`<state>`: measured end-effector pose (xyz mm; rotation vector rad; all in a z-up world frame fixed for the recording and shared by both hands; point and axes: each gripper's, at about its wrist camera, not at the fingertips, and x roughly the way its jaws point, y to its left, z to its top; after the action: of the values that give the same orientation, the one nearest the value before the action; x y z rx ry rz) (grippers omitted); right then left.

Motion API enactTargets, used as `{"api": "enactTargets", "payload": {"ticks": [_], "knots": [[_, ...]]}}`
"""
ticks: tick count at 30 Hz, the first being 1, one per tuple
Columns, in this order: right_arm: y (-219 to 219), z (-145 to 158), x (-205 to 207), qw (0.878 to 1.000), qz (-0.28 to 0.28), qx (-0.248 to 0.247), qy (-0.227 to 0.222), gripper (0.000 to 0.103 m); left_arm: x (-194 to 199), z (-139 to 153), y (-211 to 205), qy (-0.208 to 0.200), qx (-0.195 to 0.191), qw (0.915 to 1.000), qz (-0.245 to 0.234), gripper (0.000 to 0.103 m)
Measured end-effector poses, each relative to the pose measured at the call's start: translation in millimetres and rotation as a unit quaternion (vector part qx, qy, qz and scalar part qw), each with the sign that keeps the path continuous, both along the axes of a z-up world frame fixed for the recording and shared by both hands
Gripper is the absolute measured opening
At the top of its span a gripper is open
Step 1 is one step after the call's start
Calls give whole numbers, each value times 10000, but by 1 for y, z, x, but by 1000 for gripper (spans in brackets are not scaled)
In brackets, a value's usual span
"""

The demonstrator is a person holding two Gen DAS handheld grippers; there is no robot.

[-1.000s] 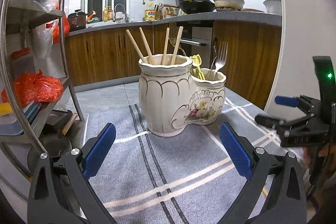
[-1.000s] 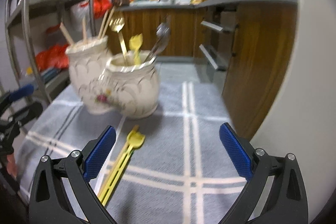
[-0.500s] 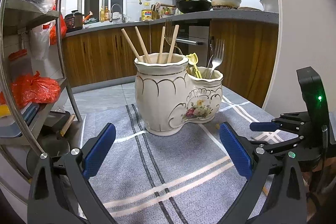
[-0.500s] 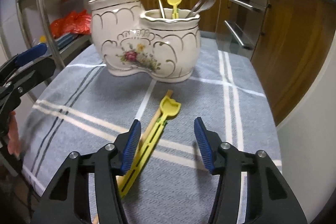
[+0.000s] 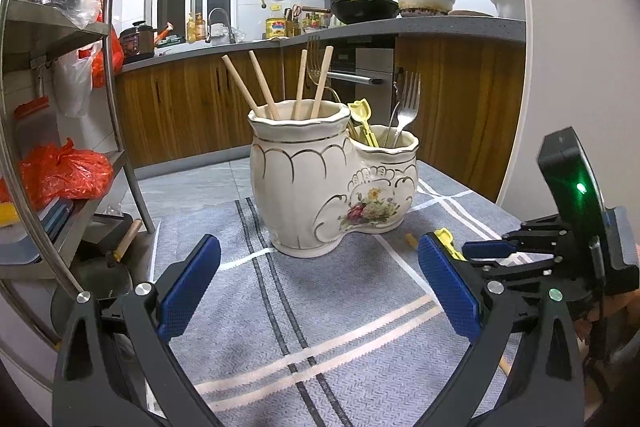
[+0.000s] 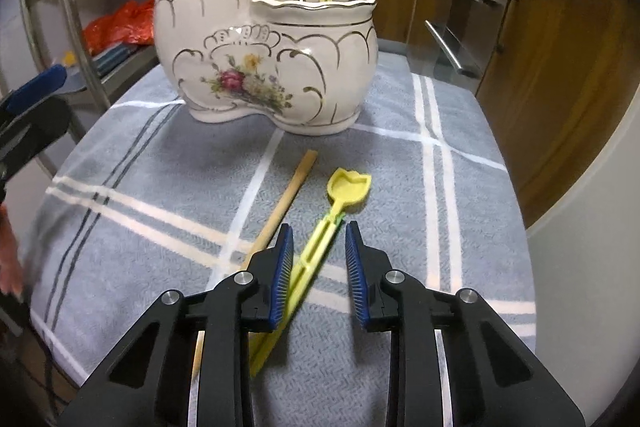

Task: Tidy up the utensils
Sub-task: 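Grasp the yellow tulip-handled utensil with the right tool and lift it, then grasp the last wooden chopstick with the left tool while the right tool holds the yellow utensil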

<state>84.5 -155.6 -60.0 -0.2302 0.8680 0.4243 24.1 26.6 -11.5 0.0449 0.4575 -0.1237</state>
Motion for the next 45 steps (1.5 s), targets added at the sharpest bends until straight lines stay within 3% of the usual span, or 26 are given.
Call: {"api": "enactTargets", "payload": {"ticks": [6,11,17,26,28,34,38,40,43,45], "knots": [[1,0,4,9996,87,236,132,10,-2,-1,-6,78,58,9998,-156,97],[-8,10,2,9992,88,384,-114,10,3,-2,-18,386,129,9987,-293,97],[-31,33,-3,9951,-37,723,-669,10,15,-12,-41,1100,219,9924,-506,97],[-61,45,-2,9907,-300,960,-921,10,28,-31,-78,1613,234,9858,-412,96],[-65,45,-4,9900,-343,997,-941,10,32,-35,-84,1687,280,9844,-415,83],[-74,50,-6,9877,-332,1124,-1037,10,43,-52,-106,2028,578,9768,-379,62],[-75,49,-7,9876,-245,1160,-1029,10,45,-53,-112,2031,713,9759,-358,54],[-75,50,-8,9874,-215,1174,-1038,10,47,-53,-112,2042,722,9755,-389,33],[-75,51,-9,9867,-185,1224,-1057,10,52,-53,-104,2134,607,9741,-440,16],[-76,52,-9,9857,-169,1279,-1084,10,55,-53,-98,2199,490,9731,-484,10]]}}
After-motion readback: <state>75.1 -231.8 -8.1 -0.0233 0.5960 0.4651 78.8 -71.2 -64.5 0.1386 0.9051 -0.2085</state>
